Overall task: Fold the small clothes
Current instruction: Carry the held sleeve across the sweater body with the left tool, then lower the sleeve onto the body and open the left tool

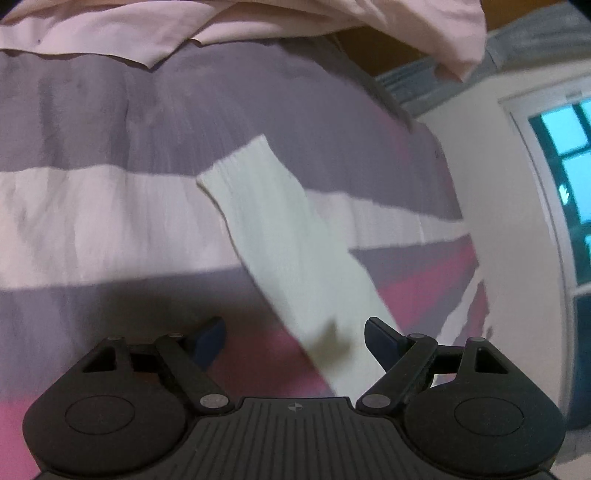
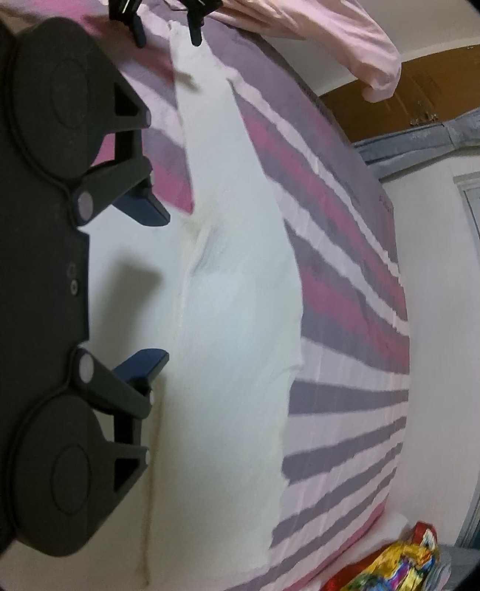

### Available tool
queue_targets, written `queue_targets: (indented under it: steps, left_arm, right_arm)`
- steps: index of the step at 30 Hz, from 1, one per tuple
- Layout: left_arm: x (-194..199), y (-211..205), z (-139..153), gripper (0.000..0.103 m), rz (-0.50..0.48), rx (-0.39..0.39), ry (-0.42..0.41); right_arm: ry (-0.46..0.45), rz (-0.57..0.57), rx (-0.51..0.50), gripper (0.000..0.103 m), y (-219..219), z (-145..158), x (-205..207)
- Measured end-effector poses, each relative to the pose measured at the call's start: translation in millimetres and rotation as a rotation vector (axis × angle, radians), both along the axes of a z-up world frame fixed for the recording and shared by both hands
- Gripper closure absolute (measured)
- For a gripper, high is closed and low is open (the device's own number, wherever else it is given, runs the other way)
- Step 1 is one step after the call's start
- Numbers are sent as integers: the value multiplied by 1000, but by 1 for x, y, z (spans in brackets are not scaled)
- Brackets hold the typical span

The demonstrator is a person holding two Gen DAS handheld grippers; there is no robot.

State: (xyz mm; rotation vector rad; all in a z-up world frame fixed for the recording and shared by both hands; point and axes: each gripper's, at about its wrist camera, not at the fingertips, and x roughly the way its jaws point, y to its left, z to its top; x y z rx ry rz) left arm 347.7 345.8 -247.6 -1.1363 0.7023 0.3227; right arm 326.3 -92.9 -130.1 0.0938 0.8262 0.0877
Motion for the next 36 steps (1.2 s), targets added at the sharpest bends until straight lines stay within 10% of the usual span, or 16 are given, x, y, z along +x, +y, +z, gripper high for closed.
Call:
queue_targets:
  steps: [11,17,29,36]
  left_arm:
    - [23,20,-37,95,92,-107,-50]
    - [29,0,-11,100,72,13,-75]
    - [79,-220,118,100,-520,341,-383]
    - [79,-399,96,100,-928,364,-278]
  right_arm:
    - [18,15,-1,30,17,-15,18]
    - [2,-4,-8,30,6,-13,15]
    - [-21,-105,6,30,-60,-5,1]
    - [-13,-201,-18,30,-126,-5,-17]
